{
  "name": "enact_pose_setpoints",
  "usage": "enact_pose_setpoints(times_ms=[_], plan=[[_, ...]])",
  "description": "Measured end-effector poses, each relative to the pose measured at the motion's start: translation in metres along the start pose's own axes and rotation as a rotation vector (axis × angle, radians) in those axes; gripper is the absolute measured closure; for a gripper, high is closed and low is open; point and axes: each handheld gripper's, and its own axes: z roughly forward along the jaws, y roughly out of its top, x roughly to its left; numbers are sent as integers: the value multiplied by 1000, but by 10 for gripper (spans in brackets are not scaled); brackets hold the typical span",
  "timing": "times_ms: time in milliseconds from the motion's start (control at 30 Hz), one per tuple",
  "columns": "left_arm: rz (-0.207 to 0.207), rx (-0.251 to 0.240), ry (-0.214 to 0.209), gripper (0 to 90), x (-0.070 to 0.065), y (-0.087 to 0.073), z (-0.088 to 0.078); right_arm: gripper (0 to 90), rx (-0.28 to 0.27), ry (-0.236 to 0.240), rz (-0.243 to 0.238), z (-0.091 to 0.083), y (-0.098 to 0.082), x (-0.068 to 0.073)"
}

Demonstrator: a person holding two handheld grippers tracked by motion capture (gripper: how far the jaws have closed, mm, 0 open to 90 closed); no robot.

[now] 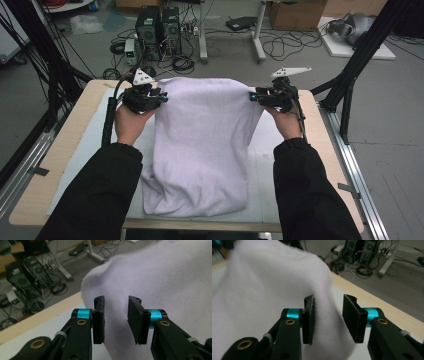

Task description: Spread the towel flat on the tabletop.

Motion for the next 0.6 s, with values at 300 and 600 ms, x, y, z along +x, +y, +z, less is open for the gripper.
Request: enact_pose_setpoints(times_ms=[300,600], plan=[[-18,112,-162,587,-13,-70,-1,504,180,88,-14,24,-74,17],[39,120,-253,558,-40,-117,-30,502,159,239,-29,-2,-122,51]])
